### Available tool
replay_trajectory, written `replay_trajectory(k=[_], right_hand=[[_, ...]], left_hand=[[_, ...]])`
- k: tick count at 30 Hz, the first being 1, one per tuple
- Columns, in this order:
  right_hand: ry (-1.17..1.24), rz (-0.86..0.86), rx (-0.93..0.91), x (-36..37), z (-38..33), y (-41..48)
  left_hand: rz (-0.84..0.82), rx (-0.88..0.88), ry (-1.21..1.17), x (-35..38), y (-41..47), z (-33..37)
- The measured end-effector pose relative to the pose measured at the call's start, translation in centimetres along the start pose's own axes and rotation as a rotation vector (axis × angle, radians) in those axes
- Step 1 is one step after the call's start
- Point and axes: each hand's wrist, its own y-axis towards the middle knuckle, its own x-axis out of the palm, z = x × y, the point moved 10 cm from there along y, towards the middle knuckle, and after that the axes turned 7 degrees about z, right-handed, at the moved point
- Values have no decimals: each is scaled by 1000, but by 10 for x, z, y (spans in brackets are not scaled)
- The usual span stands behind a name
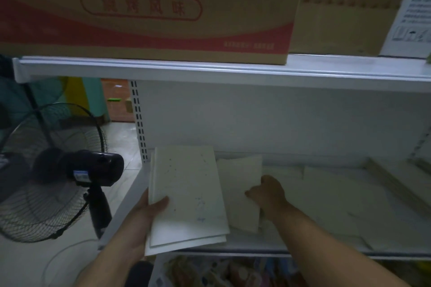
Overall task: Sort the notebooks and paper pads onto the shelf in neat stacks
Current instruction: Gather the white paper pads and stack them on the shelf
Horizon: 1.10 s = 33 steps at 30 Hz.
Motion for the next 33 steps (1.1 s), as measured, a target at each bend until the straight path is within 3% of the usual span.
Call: replay_trajectory(k=[3,8,13,16,20,24,30,33], right_hand=[[321,30,-106,-22,-9,-1],[685,-85,-37,-78,7,5],[749,-262,-64,-95,17,-13],[791,-185,-8,-117,55,-18],[781,-108,30,-175,115,-27],[782,-201,201,-232,191,-41],[718,-42,166,-334,271,-42],[699,11,172,-367,302,-37]], left_hand=[[-1,52,4,0,-5,14],[72,169,191,16,-16,29],[-25,249,309,106,-33,0],[-127,244,373,173,-53,-38],[-245,137,396,249,-79,-96],[-317,-26,332,316,-111,-158],[-459,-368,298,417,-166,-239],[-425,-388,269,459,-178,-269]])
